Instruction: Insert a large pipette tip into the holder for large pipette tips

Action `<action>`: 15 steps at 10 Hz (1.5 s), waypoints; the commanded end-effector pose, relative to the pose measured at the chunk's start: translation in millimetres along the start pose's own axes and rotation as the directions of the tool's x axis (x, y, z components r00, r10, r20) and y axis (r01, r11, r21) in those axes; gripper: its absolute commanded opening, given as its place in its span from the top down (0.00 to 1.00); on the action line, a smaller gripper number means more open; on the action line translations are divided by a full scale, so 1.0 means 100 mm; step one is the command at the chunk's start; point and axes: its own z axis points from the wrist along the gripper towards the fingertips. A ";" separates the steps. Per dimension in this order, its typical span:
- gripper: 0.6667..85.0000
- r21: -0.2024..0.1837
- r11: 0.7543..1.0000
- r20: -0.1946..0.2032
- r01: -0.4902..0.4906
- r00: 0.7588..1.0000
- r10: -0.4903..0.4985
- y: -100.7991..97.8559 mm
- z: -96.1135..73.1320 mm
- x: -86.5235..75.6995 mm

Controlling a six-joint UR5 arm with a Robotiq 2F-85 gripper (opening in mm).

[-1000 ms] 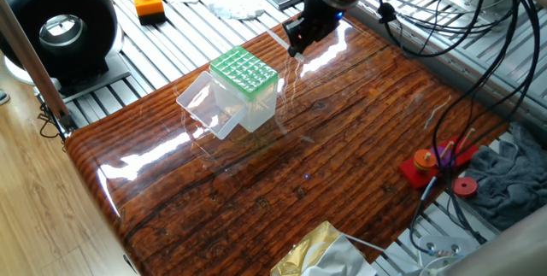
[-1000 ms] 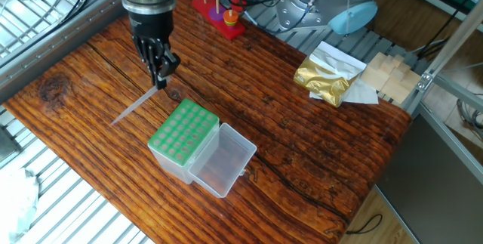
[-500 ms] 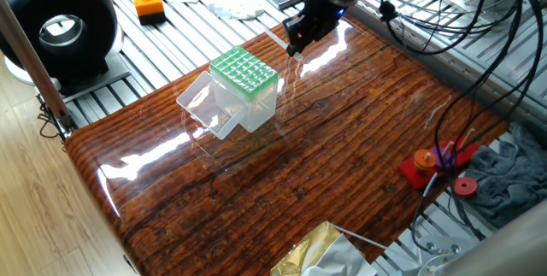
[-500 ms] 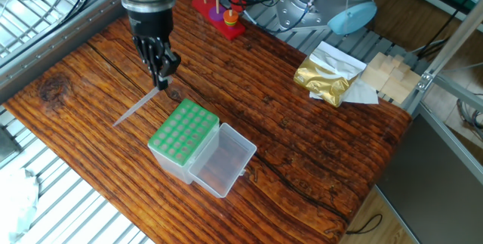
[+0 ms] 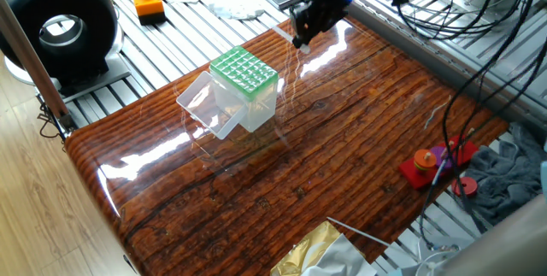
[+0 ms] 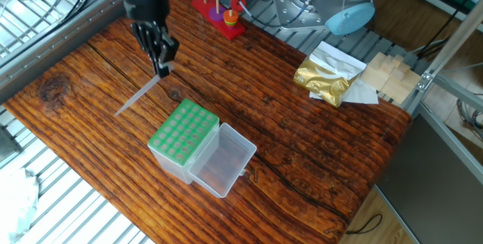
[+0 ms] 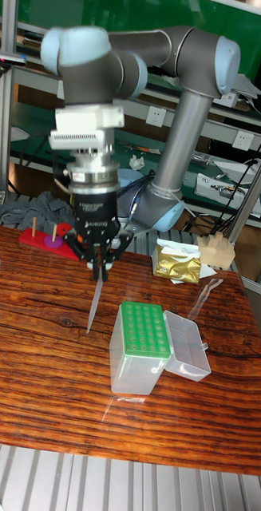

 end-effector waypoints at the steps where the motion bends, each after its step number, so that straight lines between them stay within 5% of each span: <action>1: 1.00 -0.045 0.998 -0.060 -0.034 0.998 0.031 0.24 -0.35 -0.02; 5: 1.00 -0.075 0.994 -0.130 -0.082 0.989 0.072 0.60 -0.73 -0.09; 10: 1.00 -0.121 0.984 -0.159 -0.134 0.981 0.114 0.93 -0.74 -0.15; 11: 1.00 -0.158 0.973 -0.173 -0.166 0.975 0.139 1.04 -0.75 -0.15; 13: 1.00 -0.223 0.932 -0.139 -0.286 0.956 0.260 1.22 -0.76 -0.39; 15: 1.00 -0.233 0.837 -0.128 -0.496 0.868 0.479 1.25 -0.76 -0.66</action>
